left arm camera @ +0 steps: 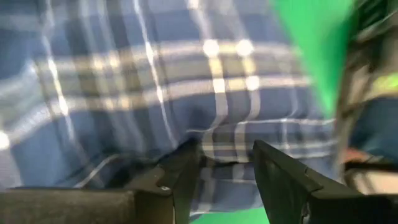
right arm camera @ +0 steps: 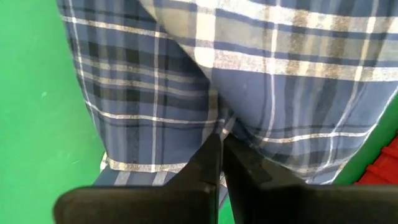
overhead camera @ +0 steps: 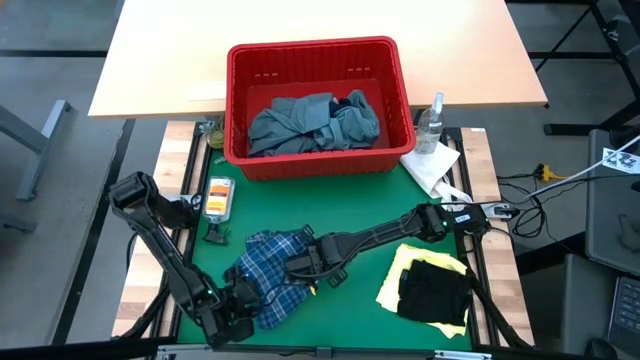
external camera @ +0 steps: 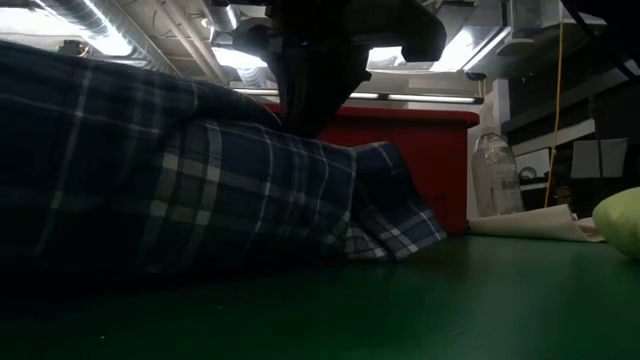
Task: Fold Laundry from Bin
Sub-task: Fold the blue shirt
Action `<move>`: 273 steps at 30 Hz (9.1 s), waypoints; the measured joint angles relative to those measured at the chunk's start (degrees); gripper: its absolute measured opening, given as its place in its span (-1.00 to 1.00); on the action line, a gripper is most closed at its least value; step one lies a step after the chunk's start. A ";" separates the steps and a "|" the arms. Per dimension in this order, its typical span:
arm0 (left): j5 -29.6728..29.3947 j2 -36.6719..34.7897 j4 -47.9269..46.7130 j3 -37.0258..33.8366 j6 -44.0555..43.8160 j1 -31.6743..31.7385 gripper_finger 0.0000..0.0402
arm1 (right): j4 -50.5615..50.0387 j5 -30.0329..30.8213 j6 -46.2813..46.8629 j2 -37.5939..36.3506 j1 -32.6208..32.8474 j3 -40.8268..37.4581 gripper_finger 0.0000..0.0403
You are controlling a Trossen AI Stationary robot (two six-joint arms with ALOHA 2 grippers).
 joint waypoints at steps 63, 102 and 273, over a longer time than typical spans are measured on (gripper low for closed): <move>5.74 -5.67 1.81 -0.02 -0.87 0.07 -1.00 | -14.25 -4.62 7.43 -0.76 6.98 1.51 -0.27; 3.52 -5.67 1.81 0.00 0.07 0.75 -1.00 | 2.02 0.70 11.12 -0.76 6.19 1.51 -0.27; -1.48 8.75 31.60 -10.27 -0.21 0.44 -1.00 | 7.43 3.64 12.20 5.80 8.31 0.85 -0.35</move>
